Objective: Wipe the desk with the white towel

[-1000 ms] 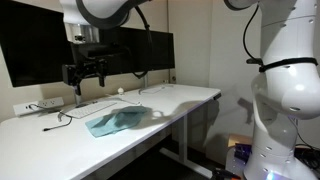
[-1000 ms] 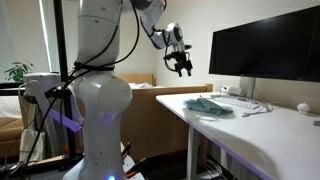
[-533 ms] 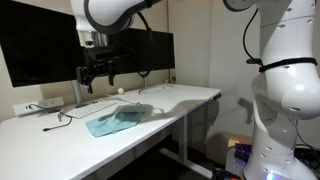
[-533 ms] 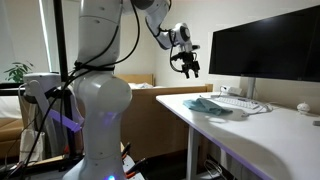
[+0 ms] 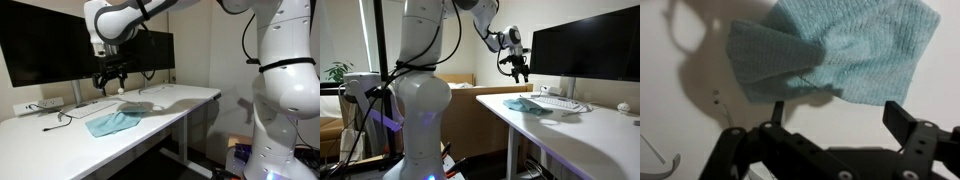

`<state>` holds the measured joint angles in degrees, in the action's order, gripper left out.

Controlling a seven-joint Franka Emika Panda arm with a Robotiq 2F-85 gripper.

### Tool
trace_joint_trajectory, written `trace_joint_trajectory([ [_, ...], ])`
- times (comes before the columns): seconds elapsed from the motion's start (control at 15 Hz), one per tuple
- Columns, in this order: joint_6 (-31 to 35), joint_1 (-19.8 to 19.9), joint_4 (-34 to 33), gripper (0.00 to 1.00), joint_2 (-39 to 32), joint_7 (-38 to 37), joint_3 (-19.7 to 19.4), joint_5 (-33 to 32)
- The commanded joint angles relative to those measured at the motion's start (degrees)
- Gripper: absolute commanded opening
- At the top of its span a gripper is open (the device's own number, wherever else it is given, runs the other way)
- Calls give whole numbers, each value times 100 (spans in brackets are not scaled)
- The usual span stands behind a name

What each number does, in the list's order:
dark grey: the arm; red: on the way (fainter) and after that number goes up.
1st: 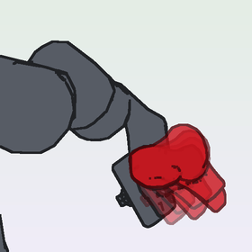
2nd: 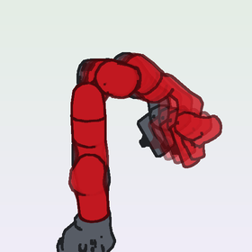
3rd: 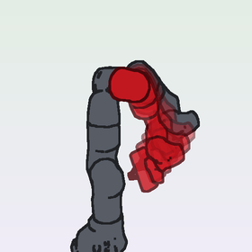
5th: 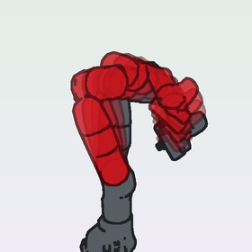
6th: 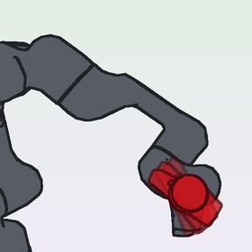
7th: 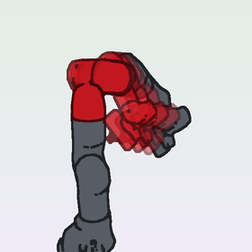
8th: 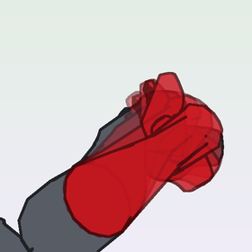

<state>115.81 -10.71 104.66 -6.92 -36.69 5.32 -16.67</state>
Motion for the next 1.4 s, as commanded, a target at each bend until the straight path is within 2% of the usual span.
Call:
trace_joint_trajectory([
  [0.0,-289,117,75,100,-28,140,-70,146],
  [0.2,-488,176,146,100,-53,486,-96,351],
  [0.73,-903,165,225,100,-331,575,-188,277],
  [1.07,-492,273,315,100,-428,1404,-153,1205],
  [1.33,-495,288,311,100,-464,1638,-181,1489],
])
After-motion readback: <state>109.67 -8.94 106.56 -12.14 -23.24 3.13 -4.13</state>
